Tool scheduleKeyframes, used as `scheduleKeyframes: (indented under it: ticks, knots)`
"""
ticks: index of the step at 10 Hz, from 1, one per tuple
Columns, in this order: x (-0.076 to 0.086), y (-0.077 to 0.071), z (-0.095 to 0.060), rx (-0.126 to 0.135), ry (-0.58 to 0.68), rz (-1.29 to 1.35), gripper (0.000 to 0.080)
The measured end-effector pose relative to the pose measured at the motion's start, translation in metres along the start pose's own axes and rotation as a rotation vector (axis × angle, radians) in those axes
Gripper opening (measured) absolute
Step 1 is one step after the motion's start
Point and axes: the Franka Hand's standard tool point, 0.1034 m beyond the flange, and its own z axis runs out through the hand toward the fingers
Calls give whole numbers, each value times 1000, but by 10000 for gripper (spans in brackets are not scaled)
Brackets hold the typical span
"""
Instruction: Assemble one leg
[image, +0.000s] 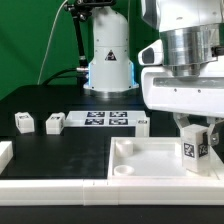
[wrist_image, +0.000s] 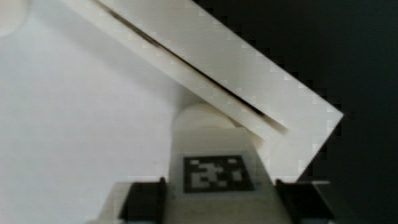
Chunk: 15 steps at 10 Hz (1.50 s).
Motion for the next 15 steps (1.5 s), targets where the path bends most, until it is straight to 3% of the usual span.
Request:
scheduleKeyframes:
  ticks: [1,2,3,4,5,8,12,15]
  knots:
    - [0,0,0,0,0,-32,290]
    - [0,0,0,-1,-1,-87,378]
    - [3,0,-2,-5,-4,-151,513]
    - [4,0,-3,-20,-15,-294,513]
    - [5,-1,-4,-30,-28,-420,625]
    - [6,-2,-3,-40,-41,-768,648]
    - [2,-5,0,-69,33,-1240,649]
    - [5,-4,0,-72,30,-1346,649]
